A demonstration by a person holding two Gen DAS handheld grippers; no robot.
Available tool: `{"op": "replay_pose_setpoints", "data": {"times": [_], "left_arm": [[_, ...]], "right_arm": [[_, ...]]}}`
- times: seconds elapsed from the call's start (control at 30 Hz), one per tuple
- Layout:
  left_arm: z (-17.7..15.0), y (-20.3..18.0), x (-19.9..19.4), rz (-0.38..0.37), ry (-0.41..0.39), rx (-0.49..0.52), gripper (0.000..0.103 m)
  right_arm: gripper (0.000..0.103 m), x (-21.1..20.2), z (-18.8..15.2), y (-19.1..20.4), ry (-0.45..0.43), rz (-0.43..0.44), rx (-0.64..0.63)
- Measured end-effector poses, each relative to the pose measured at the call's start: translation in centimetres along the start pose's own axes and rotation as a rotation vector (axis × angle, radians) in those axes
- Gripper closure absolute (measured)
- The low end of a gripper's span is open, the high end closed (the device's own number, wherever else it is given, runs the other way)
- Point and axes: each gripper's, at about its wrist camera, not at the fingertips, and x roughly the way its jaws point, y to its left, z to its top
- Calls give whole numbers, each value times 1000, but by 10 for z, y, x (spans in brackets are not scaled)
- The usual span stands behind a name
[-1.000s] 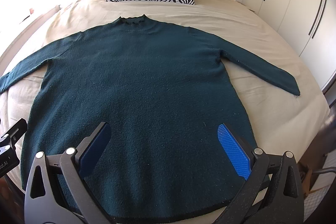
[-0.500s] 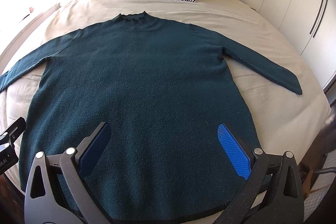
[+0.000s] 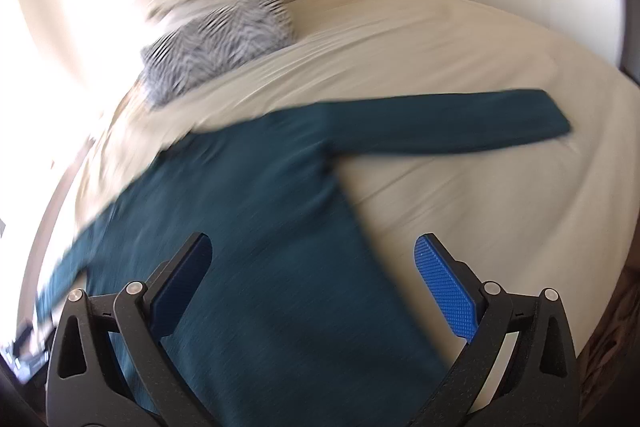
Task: Fold small clothes
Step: 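Grasp the cuff of a sweater sleeve with the right gripper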
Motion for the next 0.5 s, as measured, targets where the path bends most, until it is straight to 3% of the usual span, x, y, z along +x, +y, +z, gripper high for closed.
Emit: {"op": "replay_pose_setpoints", "data": {"times": [0.13, 0.27, 0.37, 0.5], "left_arm": [[15, -3, 17, -90, -21, -25, 0], [22, -23, 38, -70, 43, 18, 0], [28, -29, 52, -104, 97, -47, 0], [42, -39, 65, -190, 88, -90, 0]], "right_arm": [[0, 27, 49, -110, -26, 17, 323], [6, 63, 73, -198, -17, 70, 562], [22, 88, 80, -239, 0, 79, 691], [29, 113, 93, -257, -38, 111, 728]]}}
